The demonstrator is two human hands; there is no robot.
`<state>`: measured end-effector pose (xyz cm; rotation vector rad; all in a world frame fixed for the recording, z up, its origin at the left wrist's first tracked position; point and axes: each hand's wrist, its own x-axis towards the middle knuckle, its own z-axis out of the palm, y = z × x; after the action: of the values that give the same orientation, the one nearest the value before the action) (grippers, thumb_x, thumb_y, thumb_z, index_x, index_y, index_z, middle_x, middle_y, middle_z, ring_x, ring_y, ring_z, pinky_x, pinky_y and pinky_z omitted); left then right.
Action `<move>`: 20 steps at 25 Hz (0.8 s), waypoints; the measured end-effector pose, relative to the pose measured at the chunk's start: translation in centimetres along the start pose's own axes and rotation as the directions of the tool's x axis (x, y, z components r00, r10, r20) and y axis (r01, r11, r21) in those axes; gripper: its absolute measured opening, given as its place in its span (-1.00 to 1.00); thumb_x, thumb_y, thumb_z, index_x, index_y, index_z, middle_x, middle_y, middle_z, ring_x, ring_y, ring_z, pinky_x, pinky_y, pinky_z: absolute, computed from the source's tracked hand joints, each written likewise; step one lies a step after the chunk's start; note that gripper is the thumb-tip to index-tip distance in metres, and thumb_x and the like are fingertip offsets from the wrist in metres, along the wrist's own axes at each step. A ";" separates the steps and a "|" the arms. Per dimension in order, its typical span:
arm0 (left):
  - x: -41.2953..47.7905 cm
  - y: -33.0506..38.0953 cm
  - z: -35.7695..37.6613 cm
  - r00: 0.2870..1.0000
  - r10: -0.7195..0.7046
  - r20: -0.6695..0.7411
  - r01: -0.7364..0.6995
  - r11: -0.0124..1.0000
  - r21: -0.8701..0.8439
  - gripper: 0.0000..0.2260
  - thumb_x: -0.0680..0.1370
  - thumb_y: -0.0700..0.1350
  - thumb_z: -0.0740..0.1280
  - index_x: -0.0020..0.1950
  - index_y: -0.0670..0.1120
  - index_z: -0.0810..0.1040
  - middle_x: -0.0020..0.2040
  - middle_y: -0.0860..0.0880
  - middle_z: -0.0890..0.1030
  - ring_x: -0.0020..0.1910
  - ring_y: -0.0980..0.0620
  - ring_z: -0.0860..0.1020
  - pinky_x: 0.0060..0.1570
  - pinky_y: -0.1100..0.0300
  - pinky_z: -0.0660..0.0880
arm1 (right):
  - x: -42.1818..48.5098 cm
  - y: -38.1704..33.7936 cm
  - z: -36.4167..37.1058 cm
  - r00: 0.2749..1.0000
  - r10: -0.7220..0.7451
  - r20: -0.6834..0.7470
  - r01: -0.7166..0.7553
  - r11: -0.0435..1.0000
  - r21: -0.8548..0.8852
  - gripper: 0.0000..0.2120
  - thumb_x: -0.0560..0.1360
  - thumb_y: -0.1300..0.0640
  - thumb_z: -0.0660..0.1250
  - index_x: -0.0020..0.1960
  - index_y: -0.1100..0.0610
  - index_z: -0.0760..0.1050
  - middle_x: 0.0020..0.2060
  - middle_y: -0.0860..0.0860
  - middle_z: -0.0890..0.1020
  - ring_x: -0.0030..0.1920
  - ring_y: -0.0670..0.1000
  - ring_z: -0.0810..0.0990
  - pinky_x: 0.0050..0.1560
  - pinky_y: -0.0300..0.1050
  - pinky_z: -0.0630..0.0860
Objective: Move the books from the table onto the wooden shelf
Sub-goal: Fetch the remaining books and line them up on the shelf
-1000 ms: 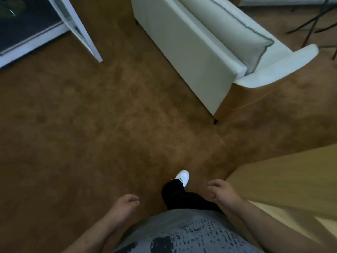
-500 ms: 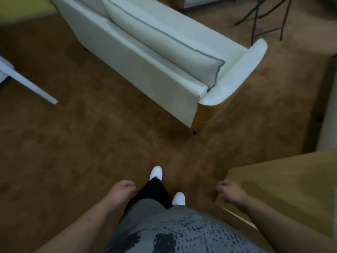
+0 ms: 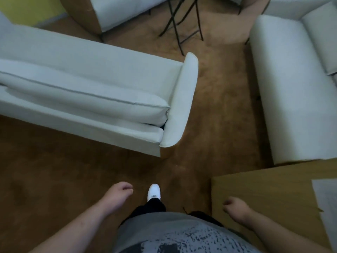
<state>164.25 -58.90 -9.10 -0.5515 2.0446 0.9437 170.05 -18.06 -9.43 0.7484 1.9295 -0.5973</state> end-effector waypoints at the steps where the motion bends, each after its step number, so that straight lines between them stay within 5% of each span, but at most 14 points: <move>1: 1.3 1.6 -1.2 1.000 0.020 0.022 -0.021 0.999 0.048 -0.73 0.64 -0.15 0.31 0.34 -0.11 0.56 0.23 -0.12 0.62 0.21 -0.08 0.58 0.26 -0.01 0.54 | 0.2 -1.6 -1.1 1.000 -0.009 -0.022 0.010 0.999 0.046 -0.70 0.63 0.14 0.28 0.34 0.19 0.53 0.17 0.10 0.61 0.17 0.08 0.57 0.17 -0.08 0.51; 5: 5.7 8.2 -3.3 0.992 0.075 0.101 -0.093 0.977 0.194 -0.71 0.64 -0.15 0.30 0.37 -0.12 0.54 0.27 -0.10 0.59 0.26 -0.07 0.56 0.24 0.05 0.51 | 1.8 -7.8 -4.3 0.993 -0.085 -0.084 0.103 0.968 0.230 -0.66 0.62 0.13 0.28 0.37 0.16 0.53 0.25 0.11 0.62 0.16 0.07 0.58 0.14 -0.09 0.51; 11: 11.4 18.7 -1.2 0.978 0.061 0.197 -0.113 0.959 0.261 -0.83 0.61 -0.15 0.34 0.19 -0.07 0.60 0.10 -0.09 0.65 0.09 -0.05 0.59 0.13 0.08 0.49 | 6.2 -9.7 -10.1 0.998 -0.052 -0.038 0.062 0.923 0.379 -0.84 0.59 0.16 0.30 0.15 0.10 0.57 -0.11 0.01 0.64 -0.14 -0.02 0.60 -0.04 -0.08 0.55; 16: 14.1 28.1 3.2 0.970 0.062 0.237 -0.118 0.965 0.234 -0.71 0.60 -0.12 0.33 0.32 -0.11 0.57 0.24 -0.18 0.62 0.23 -0.14 0.58 0.26 0.00 0.48 | 11.8 -8.6 -18.3 0.999 0.045 -0.022 -0.037 0.958 0.283 -0.73 0.61 0.14 0.31 0.28 0.16 0.58 0.20 0.09 0.64 0.19 0.07 0.60 0.27 -0.01 0.56; 20: 16.8 35.4 5.1 0.980 0.101 0.172 -0.130 0.978 0.164 -0.70 0.63 -0.11 0.27 0.35 -0.11 0.55 0.26 -0.10 0.59 0.26 -0.09 0.54 0.33 0.01 0.46 | 15.2 -10.8 -25.0 0.997 0.036 -0.067 -0.014 0.951 0.310 -0.69 0.63 0.15 0.28 0.35 0.14 0.54 0.26 0.10 0.61 0.25 0.10 0.58 0.29 0.02 0.56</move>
<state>133.87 -33.65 -9.61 -0.2548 2.0028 0.8367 141.87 -4.81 -11.22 1.0016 1.9111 -0.8813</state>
